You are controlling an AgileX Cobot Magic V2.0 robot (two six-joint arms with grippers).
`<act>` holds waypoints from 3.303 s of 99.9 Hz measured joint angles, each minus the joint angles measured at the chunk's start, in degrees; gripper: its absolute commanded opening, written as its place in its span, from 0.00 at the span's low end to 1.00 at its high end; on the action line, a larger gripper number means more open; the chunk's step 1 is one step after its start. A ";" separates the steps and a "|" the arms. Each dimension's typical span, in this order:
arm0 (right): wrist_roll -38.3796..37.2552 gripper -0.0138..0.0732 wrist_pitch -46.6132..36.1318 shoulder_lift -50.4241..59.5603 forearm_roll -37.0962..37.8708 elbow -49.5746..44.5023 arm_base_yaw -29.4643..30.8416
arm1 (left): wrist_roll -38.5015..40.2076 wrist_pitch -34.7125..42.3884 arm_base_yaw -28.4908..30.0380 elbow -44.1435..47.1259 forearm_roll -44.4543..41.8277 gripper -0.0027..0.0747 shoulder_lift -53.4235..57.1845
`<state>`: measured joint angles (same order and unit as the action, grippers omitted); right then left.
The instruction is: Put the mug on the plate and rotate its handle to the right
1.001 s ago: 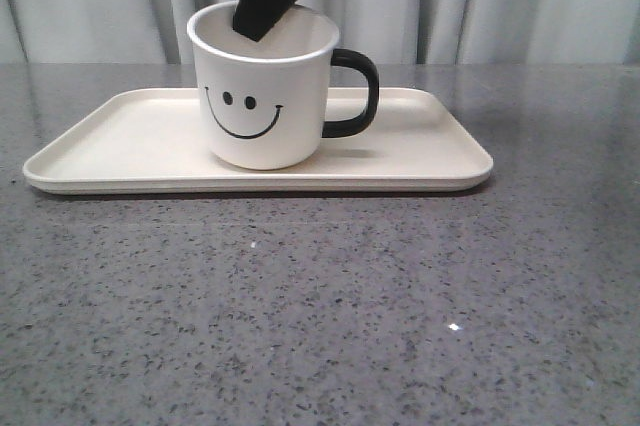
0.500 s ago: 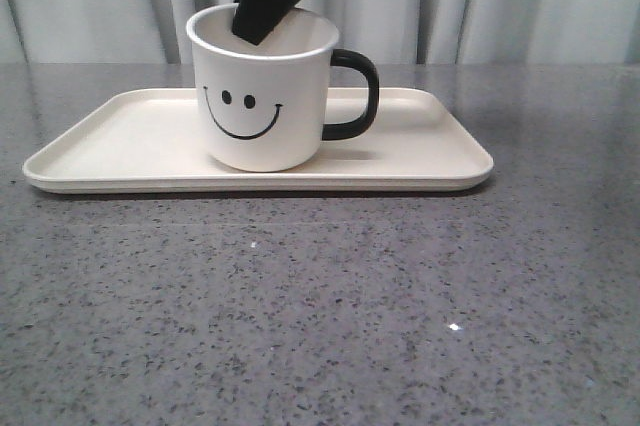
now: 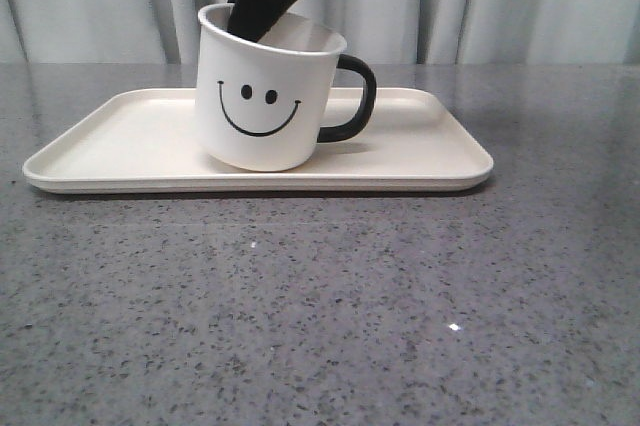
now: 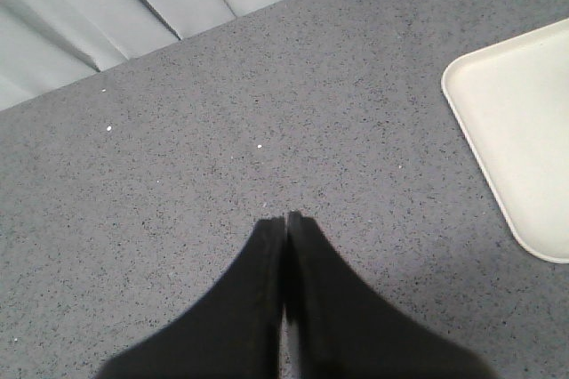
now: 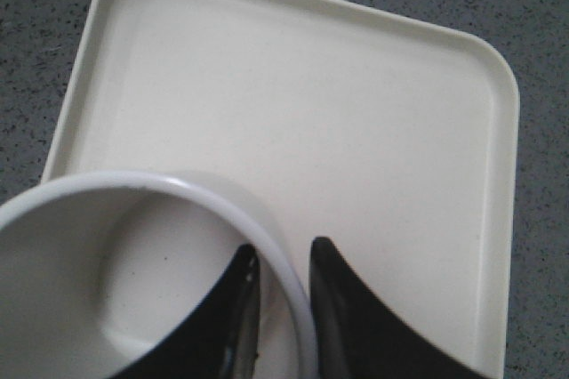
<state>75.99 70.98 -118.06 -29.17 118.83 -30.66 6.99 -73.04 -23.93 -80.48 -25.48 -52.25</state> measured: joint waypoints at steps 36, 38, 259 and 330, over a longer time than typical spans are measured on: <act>0.00 0.36 0.00 0.00 -0.03 0.00 0.00 | 0.00 0.00 0.00 0.00 0.00 0.01 0.00; 0.00 0.36 0.00 0.00 -0.14 0.00 0.00 | 0.00 0.00 0.00 0.00 0.00 0.01 0.00; -46.87 0.30 -4.71 28.25 -1.49 18.03 41.48 | 0.04 3.84 0.00 0.00 -0.04 0.01 -1.04; -55.35 0.09 -23.43 61.17 -0.84 -29.63 53.50 | 0.04 10.56 0.00 0.00 -0.04 0.01 -1.74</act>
<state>20.64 47.55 -56.88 -30.01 89.20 22.84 7.03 -62.48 -23.93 -80.48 -25.52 -53.98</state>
